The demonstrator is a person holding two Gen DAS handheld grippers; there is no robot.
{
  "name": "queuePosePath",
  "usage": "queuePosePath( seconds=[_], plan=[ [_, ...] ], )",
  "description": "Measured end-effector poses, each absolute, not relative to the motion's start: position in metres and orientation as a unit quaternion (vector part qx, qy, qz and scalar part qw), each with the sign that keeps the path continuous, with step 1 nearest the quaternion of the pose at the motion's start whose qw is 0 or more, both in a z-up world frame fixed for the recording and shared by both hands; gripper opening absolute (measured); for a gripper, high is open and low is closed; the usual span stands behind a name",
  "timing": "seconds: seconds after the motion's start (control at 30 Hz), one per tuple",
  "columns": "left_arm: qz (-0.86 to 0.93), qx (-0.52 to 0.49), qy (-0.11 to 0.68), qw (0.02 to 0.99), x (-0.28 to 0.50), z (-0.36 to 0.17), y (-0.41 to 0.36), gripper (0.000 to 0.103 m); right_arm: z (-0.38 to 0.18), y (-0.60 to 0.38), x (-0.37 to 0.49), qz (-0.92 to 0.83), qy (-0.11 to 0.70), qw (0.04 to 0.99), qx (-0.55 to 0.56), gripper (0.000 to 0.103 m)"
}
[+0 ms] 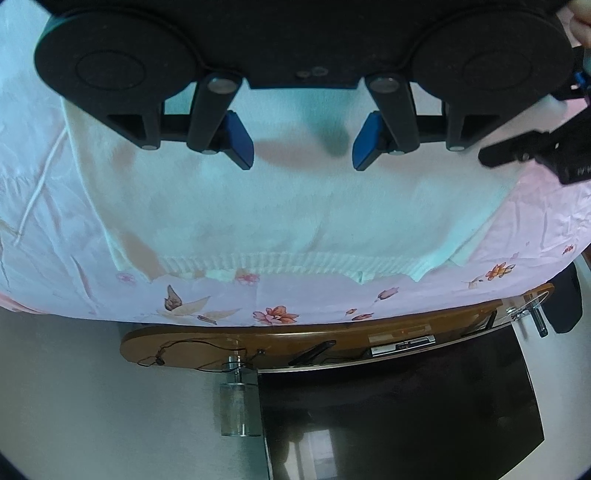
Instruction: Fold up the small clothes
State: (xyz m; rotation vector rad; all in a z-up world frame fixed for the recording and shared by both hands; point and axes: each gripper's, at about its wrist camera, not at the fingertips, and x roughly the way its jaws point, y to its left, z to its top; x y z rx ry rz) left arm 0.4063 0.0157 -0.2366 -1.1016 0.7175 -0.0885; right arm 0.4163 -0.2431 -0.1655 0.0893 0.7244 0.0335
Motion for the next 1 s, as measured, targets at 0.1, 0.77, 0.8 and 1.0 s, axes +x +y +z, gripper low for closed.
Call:
queuePosePath(
  seconds=[0.1, 0.77, 0.8, 1.0],
  plan=[
    [-0.030, -0.512, 0.325, 0.794, 0.415, -0.235, 0.012, 0.042, -0.167, -0.241, 0.426, 0.015, 0.352, 0.935, 0.036, 0.058],
    [-0.179, -0.165, 0.288, 0.926, 0.438, -0.120, -0.106, 0.012, -0.170, -0.278, 0.415, -0.004, 0.342, 0.937, 0.075, 0.048],
    [-0.203, -0.148, 0.296, 0.922, 0.440, -0.119, -0.122, 0.012, -0.165, -0.294, 0.408, -0.018, 0.335, 0.937, 0.092, 0.049],
    [-0.295, -0.082, 0.386, 0.870, 0.422, -0.152, -0.199, 0.012, -0.152, -0.374, 0.369, -0.066, 0.341, 0.925, 0.153, 0.050]
  ],
)
